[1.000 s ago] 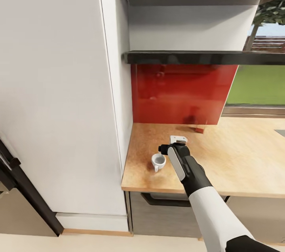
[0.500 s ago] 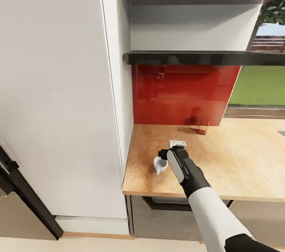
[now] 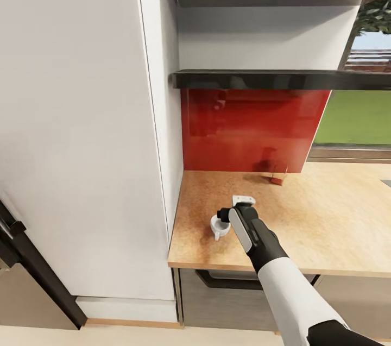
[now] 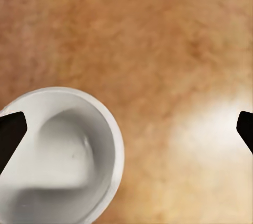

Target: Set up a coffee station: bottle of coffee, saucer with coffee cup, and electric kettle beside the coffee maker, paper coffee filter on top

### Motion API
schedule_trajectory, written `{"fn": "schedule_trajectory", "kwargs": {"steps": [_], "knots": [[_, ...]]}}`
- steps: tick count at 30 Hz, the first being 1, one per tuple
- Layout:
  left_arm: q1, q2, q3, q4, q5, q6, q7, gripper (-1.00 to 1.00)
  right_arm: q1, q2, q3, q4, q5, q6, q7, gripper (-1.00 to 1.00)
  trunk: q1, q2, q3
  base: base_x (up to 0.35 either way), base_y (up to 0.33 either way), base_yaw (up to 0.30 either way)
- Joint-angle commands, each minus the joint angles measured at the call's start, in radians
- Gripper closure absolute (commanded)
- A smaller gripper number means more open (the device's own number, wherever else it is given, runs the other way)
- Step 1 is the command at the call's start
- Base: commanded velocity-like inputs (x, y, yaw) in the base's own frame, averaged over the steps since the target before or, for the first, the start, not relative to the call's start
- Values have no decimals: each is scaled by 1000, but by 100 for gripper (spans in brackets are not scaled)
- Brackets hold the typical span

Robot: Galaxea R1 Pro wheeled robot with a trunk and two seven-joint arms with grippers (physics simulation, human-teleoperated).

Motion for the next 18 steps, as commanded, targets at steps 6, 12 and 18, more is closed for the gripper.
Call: {"fn": "schedule_trajectory", "kwargs": {"steps": [6, 12, 18], "knots": [[0, 1, -9, 0, 8, -3, 3, -100, -1, 0, 1, 2, -10, 2, -10, -100, 1, -2, -2, 0, 0, 0], [-1, 0, -9, 0, 8, -3, 3, -100, -1, 0, 0, 31, -11, -1, -10, -100, 1, -2, -2, 0, 0, 0], [-1, -1, -9, 0, 8, -3, 3, -100, -1, 0, 0, 72, -11, -34, -9, -100, 1, -2, -2, 0, 0, 0]]}}
